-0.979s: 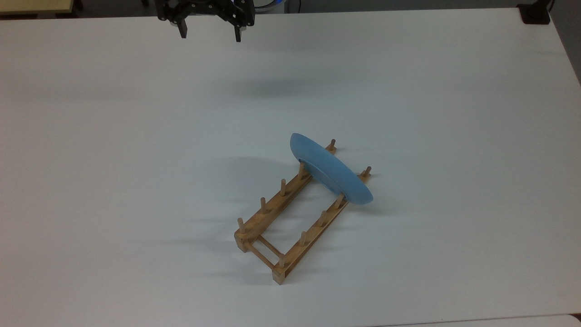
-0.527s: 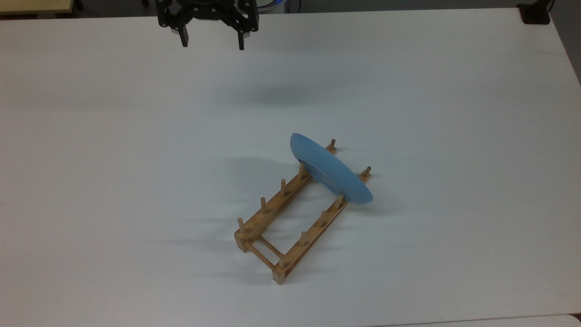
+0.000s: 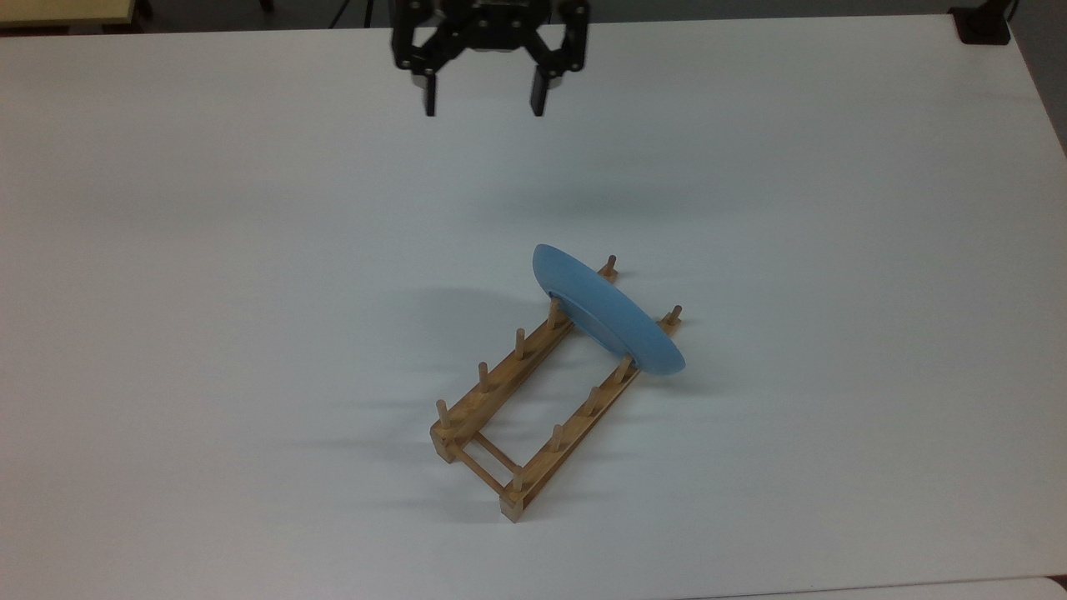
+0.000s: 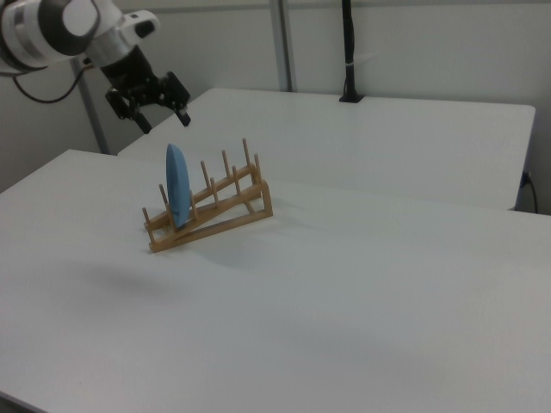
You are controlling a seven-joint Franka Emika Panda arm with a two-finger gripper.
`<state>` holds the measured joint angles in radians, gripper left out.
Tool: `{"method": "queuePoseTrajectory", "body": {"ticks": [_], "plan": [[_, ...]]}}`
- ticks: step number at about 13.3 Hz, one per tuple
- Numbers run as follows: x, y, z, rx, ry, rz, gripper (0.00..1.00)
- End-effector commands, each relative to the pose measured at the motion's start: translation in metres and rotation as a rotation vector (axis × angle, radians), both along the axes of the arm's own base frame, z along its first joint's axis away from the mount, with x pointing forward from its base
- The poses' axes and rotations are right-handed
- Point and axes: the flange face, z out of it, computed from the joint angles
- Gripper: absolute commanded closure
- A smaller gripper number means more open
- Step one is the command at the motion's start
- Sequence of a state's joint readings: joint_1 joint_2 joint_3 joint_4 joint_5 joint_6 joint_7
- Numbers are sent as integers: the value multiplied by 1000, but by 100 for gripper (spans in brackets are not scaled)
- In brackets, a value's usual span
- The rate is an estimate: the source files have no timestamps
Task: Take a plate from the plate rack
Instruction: 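Move the open gripper down to the rim of the blue plate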
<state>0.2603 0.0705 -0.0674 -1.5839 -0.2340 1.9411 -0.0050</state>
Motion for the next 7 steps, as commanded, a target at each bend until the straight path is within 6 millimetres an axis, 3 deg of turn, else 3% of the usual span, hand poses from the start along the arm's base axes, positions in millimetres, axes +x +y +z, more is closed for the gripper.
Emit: {"method": "queuePoseTrajectory", "body": {"ticks": [1,4,5,7], "plan": [[15,52,-13,-130,-109,133,0],[24,84,-33,-224,-210,97,0],[30,99,-52,-265,-248,58,0],[40,107,-82,-306,-271,-2,7]]}}
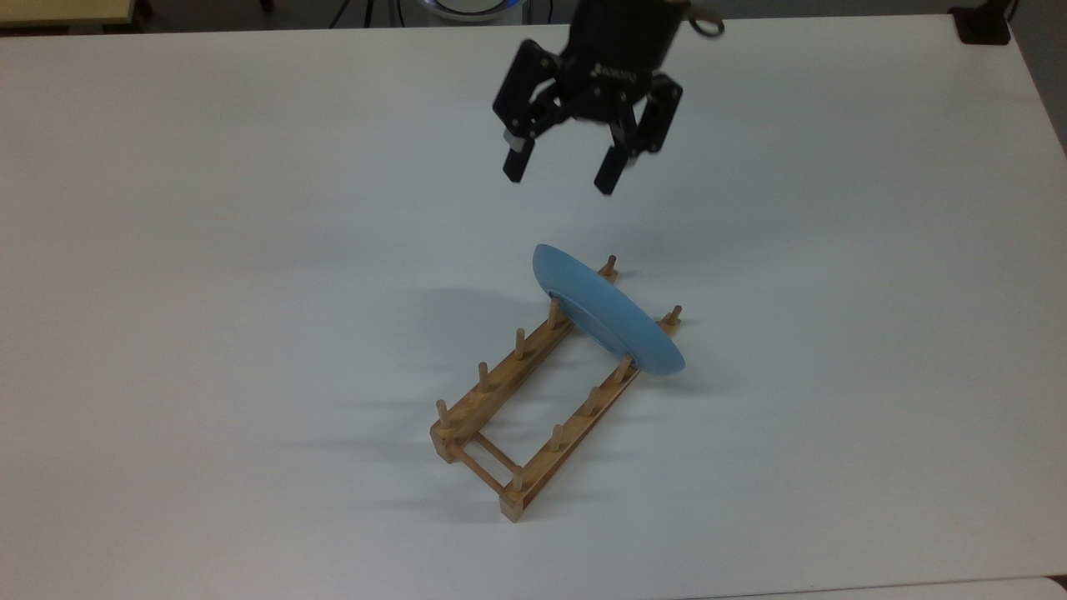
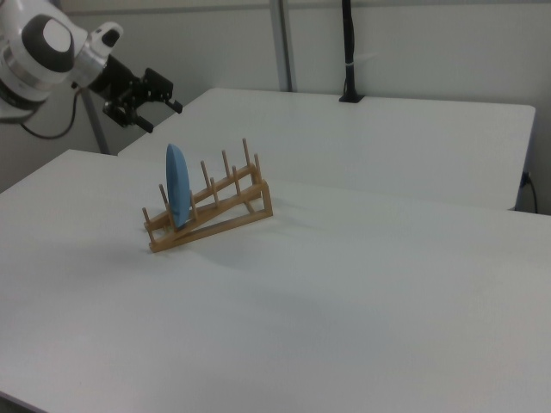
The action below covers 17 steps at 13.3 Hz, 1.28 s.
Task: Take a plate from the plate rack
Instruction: 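Move the open gripper down to the rim of the blue plate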
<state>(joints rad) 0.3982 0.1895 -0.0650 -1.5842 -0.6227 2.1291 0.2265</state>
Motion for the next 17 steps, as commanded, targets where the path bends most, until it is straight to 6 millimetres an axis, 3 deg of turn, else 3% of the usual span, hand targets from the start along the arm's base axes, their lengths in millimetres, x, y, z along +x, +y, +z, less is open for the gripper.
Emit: {"method": "queuePoseTrajectory", "body": {"ticks": [1,3,7,14,17], "plan": [[19,22,-54,-36,-83,-115,7],[14,38,-59,-35,-93,-107,7],[15,44,-69,-58,-81,-88,8],[22,50,-101,-162,-74,-43,26],[24,54,-113,-186,-67,-31,42]]}}
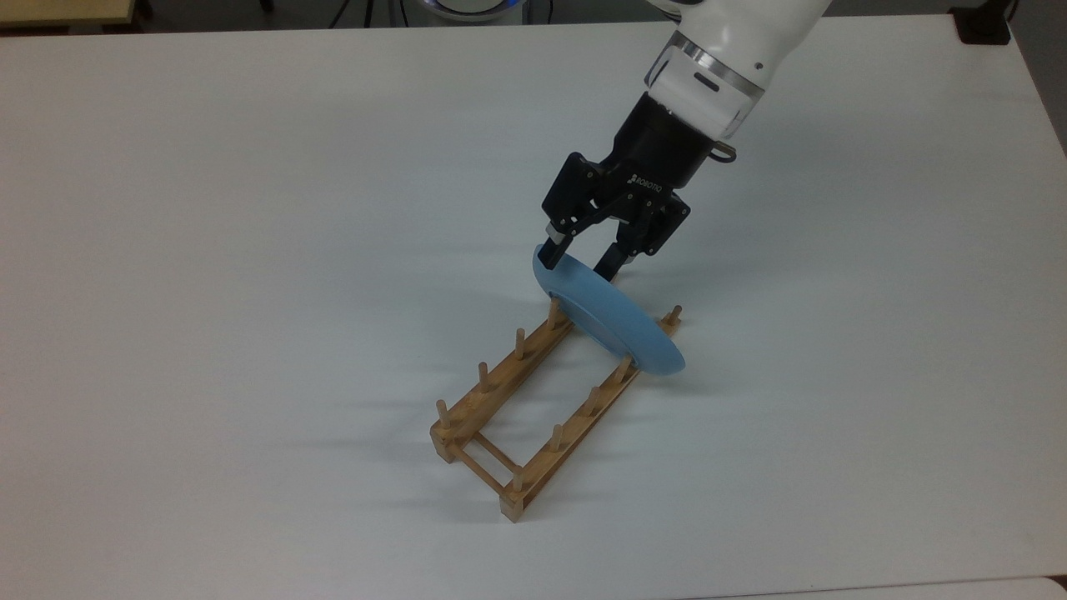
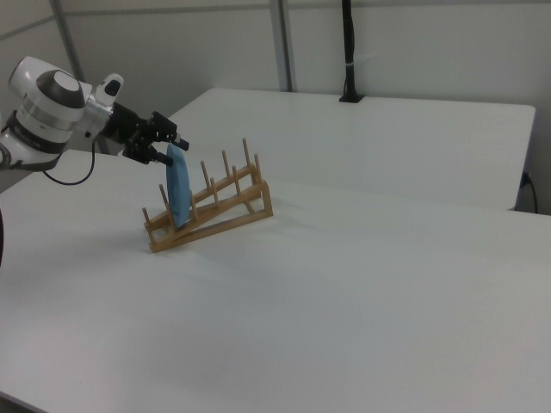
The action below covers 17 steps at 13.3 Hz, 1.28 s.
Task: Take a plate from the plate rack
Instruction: 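Close the gripper on the blue plate's rim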
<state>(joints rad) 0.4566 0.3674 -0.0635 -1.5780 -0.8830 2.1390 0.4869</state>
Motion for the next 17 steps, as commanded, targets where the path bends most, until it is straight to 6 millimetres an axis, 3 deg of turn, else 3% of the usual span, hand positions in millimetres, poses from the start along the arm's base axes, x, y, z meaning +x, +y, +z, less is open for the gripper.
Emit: {"method": "queuePoseTrajectory", "body": {"ticks": [1,3,7,10,12,17], "plan": [[1,10,-7,-31,-13,26,49],[1,9,-7,-43,-19,32,61],[1,9,-5,-62,-29,42,65],[1,10,-3,-74,-37,49,90],[1,10,-2,-78,-39,51,97],[-2,14,5,-71,-49,56,100]]}}
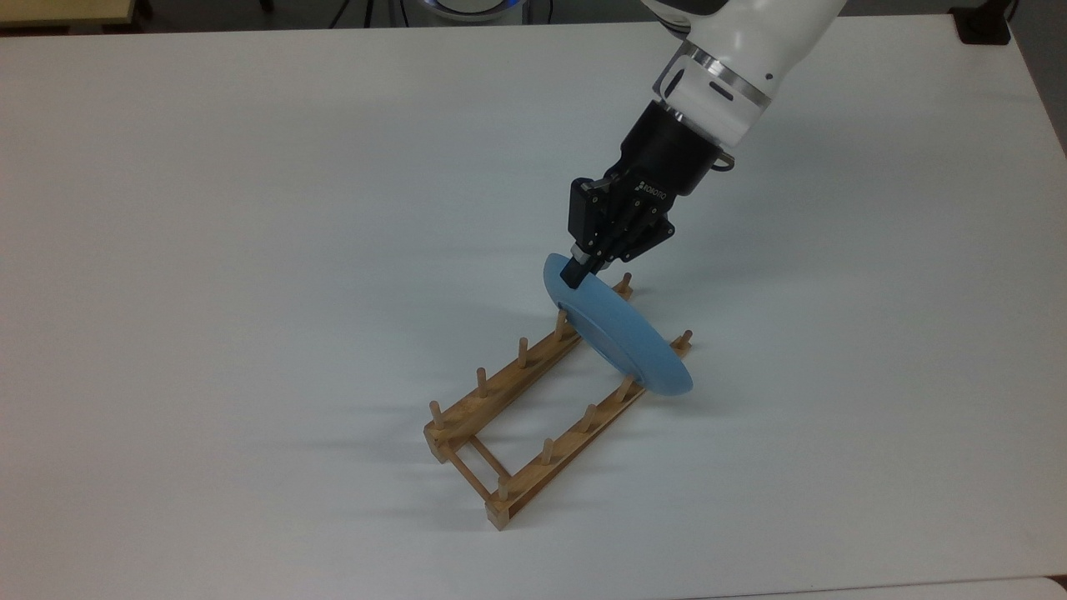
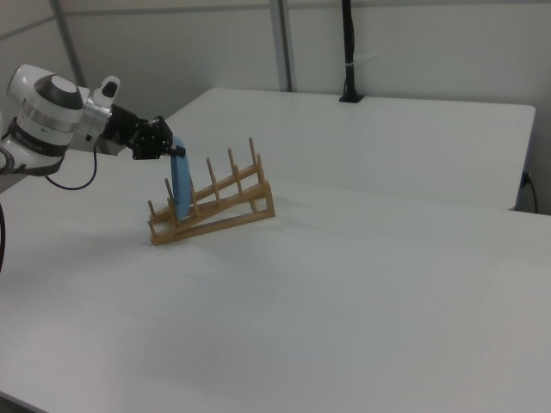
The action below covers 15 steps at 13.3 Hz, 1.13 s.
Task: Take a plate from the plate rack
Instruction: 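Close the gripper on the blue plate's rim, then lift the blue plate up out of the rack pegs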
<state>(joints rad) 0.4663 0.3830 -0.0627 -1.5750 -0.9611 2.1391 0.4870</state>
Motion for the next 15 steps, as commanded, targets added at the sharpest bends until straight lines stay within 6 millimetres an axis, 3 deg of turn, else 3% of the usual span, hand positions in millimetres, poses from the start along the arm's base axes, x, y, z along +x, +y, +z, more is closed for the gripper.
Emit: {"method": "queuePoseTrajectory", "body": {"ticks": [1,12,15], "plan": [[-5,8,17,5,-38,20,100],[-8,3,60,4,-98,32,100],[-10,-7,106,59,-165,7,100]]}}
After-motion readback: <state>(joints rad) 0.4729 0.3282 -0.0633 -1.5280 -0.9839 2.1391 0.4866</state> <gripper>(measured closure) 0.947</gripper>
